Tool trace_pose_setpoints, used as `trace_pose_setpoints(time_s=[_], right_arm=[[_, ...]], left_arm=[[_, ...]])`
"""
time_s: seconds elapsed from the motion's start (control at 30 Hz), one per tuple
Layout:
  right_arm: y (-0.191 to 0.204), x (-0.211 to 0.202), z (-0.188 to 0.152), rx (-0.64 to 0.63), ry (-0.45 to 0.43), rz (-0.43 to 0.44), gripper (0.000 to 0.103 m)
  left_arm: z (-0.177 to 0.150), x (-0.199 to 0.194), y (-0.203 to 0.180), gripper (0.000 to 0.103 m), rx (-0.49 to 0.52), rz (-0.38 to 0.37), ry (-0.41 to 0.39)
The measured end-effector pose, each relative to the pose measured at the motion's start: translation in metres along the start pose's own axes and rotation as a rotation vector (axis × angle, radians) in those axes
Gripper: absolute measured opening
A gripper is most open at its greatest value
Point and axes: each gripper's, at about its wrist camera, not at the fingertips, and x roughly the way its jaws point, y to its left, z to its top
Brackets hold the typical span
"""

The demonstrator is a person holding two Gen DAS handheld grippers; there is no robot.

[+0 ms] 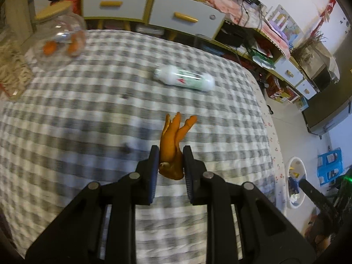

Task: Collect trash
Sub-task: 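Grasp the white Ad spray bottle with the right tool while the left tool holds the orange item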

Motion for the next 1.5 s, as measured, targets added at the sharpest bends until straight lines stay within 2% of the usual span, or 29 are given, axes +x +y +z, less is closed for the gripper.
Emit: trace_pose_setpoints(time_s=[0.17, 0.33, 0.5, 0.63, 0.73, 0.77, 0.83, 0.87, 1.0, 1.13, 1.27, 1.4, 1.5], right_arm=[[0.058, 0.019, 0.001, -0.058, 0.009, 0.055, 0.088], [0.131, 0.053, 0.010, -0.178, 0.050, 0.061, 0.088], [0.180, 0.089, 0.034, -0.105, 0.124, 0.121, 0.088], [0.214, 0.118, 0.055, -0.091, 0.142, 0.087, 0.088], [0.238, 0.139, 0.062, -0.160, 0.150, 0.029, 0.088], [0.243, 0.143, 0.064, -0.161, 0.149, 0.042, 0.088], [0.246, 0.149, 0.073, -0.059, 0.160, 0.178, 0.087], [0.249, 0.152, 0.078, -0.027, 0.166, 0.214, 0.087], [0.273, 0.162, 0.095, -0.038, 0.147, 0.134, 0.088], [0.276, 0.189, 0.102, 0.036, 0.192, 0.073, 0.088], [0.267, 0.207, 0.095, 0.141, 0.224, 0.081, 0.087], [0.280, 0.200, 0.080, 0.012, 0.217, -0.004, 0.070], [0.279, 0.192, 0.066, -0.045, 0.218, 0.008, 0.056]], left_arm=[[0.004, -0.017, 0.024, 0.023, 0.006, 0.044, -0.038], [0.008, -0.024, 0.043, 0.023, 0.011, 0.084, -0.061], [0.014, -0.029, 0.057, 0.023, -0.014, 0.105, -0.079], [0.017, -0.028, 0.064, 0.023, 0.000, 0.144, -0.087], [0.021, -0.022, 0.070, 0.023, -0.001, 0.150, -0.080], [0.022, -0.021, 0.072, 0.023, -0.003, 0.146, -0.075], [0.025, -0.018, 0.075, 0.023, -0.014, 0.135, -0.066], [0.026, -0.016, 0.077, 0.023, -0.020, 0.130, -0.063], [0.028, -0.014, 0.078, 0.023, -0.023, 0.115, -0.054], [0.030, -0.014, 0.084, 0.023, -0.041, 0.111, -0.051], [0.030, -0.014, 0.090, 0.023, -0.051, 0.110, -0.045], [0.030, -0.014, 0.090, 0.023, -0.052, 0.104, -0.045], [0.029, -0.013, 0.085, 0.023, -0.046, 0.092, -0.041]])
